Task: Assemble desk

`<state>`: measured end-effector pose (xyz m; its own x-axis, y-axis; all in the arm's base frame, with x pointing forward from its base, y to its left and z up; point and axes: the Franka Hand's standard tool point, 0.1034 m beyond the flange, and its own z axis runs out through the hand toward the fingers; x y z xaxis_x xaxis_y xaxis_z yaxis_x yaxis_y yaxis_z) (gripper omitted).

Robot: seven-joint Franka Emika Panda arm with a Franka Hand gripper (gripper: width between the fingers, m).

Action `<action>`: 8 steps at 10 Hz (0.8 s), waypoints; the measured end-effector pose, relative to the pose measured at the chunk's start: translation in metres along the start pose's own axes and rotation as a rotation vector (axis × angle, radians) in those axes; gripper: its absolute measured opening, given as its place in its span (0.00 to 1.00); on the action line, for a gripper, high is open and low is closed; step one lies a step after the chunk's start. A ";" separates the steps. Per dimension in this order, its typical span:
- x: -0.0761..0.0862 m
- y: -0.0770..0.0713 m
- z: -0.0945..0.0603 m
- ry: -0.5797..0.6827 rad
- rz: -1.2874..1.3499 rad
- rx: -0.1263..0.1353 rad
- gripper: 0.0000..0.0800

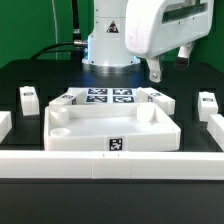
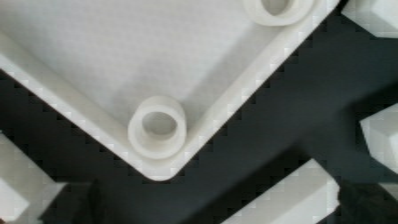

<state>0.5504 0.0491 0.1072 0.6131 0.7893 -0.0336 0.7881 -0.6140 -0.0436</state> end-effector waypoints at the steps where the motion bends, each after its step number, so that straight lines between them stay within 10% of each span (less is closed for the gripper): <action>1: -0.014 0.001 0.007 0.019 -0.148 -0.027 0.81; 3: -0.047 0.000 0.023 0.022 -0.423 -0.036 0.81; 8: -0.055 0.003 0.026 0.008 -0.714 -0.037 0.81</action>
Offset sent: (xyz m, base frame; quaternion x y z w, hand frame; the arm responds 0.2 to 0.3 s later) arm -0.0236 -0.0228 -0.0199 0.0366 0.0177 -0.2603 0.9647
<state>0.5177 0.0032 0.0826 -0.0527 0.9986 -0.0024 0.9984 0.0527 -0.0183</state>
